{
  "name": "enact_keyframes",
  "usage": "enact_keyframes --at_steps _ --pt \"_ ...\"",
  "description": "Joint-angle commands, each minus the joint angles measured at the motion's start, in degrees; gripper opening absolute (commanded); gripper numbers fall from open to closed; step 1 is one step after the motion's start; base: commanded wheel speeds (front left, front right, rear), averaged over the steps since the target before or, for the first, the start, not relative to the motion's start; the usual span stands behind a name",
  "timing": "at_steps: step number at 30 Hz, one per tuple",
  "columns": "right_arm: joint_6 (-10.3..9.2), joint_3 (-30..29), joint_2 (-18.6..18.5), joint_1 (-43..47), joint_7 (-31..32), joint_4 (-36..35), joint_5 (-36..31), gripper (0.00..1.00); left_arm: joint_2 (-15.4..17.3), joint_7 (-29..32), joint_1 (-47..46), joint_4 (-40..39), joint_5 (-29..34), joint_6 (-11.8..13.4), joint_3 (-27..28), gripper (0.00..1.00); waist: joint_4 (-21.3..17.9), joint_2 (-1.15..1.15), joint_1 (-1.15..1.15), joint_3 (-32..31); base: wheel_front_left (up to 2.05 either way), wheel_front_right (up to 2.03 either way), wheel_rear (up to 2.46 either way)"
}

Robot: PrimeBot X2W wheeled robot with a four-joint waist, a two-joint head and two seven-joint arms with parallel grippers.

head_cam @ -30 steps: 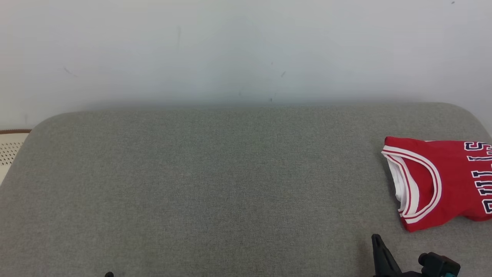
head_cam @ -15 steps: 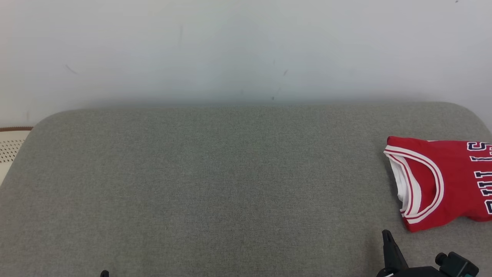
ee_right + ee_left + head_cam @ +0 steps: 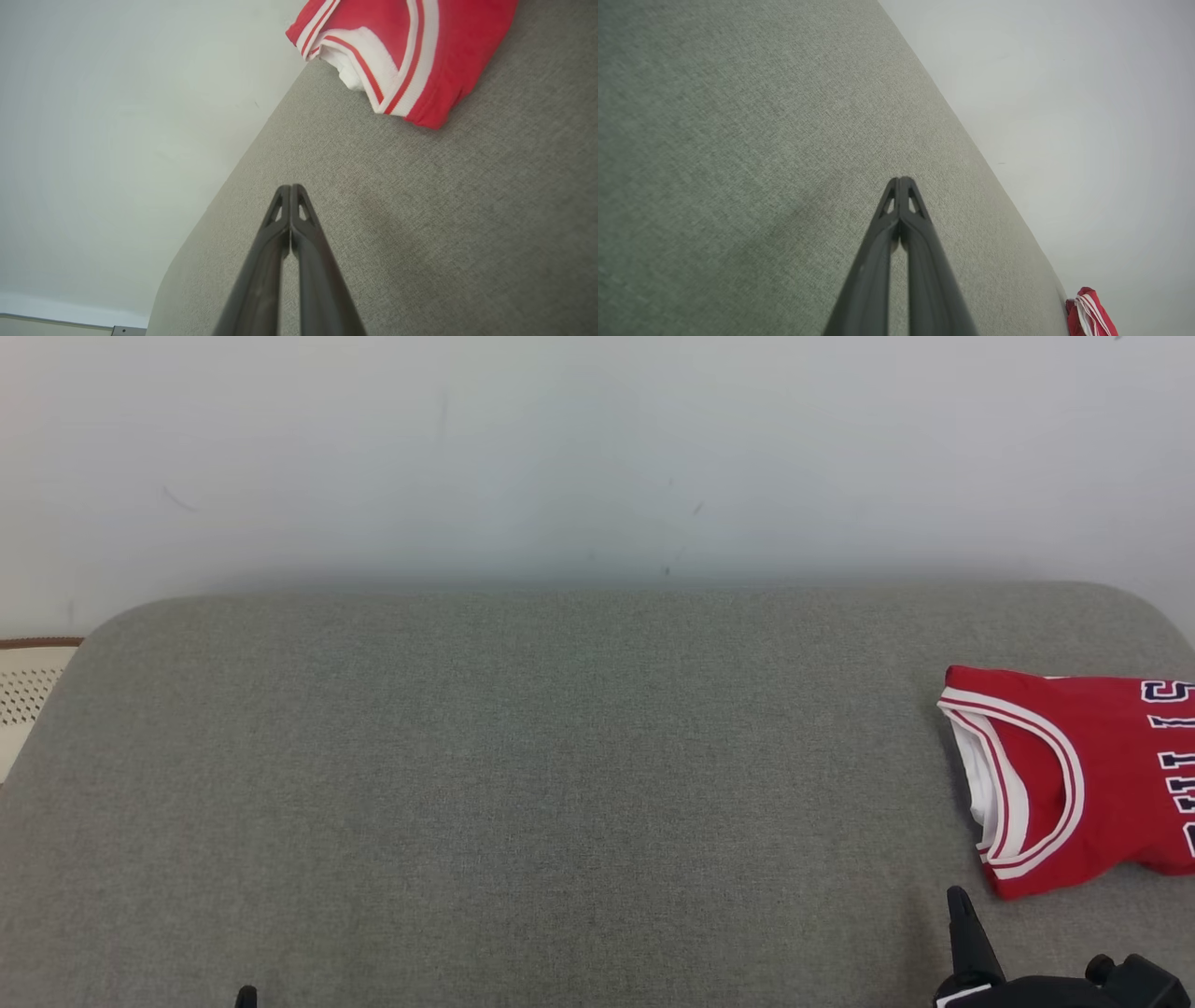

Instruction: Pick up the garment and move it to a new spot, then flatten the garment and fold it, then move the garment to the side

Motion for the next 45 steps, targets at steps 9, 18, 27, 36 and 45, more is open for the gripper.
enact_keyframes --at_steps 9,18,27,36,45 --pt "0.01 -1.5 0.2 -0.1 1.5 -1.7 7.0 0.00 0.4 1.8 -0.8 -1.3 -7.1 -0.6 0.5 0.00 0.2 0.00 0.00 0.2 0.00 0.00 0.00" --pt "0.01 -2.7 0.4 0.1 2.9 -2.6 12.6 0.00 0.4 3.3 -0.9 -1.8 -13.1 -1.1 0.8 0.00 0.4 0.00 0.00 0.4 0.00 0.00 0.00" --pt "0.01 -3.8 0.7 0.2 4.1 -3.4 17.8 0.00 0.5 4.7 -1.0 -2.3 -18.4 -1.3 1.0 0.00 0.6 0.00 0.00 0.6 0.00 0.00 0.00" --pt "0.02 -4.9 0.9 0.4 5.3 -4.2 22.6 0.00 0.5 6.0 -1.1 -2.8 -23.5 -1.6 1.3 0.00 0.9 0.00 0.00 0.8 0.00 0.00 0.00" --pt "0.02 -6.0 1.2 0.5 6.4 -4.8 26.9 0.00 0.5 7.1 -1.2 -3.2 -28.0 -1.9 1.4 0.00 1.1 0.00 0.00 1.0 0.00 0.00 0.00"
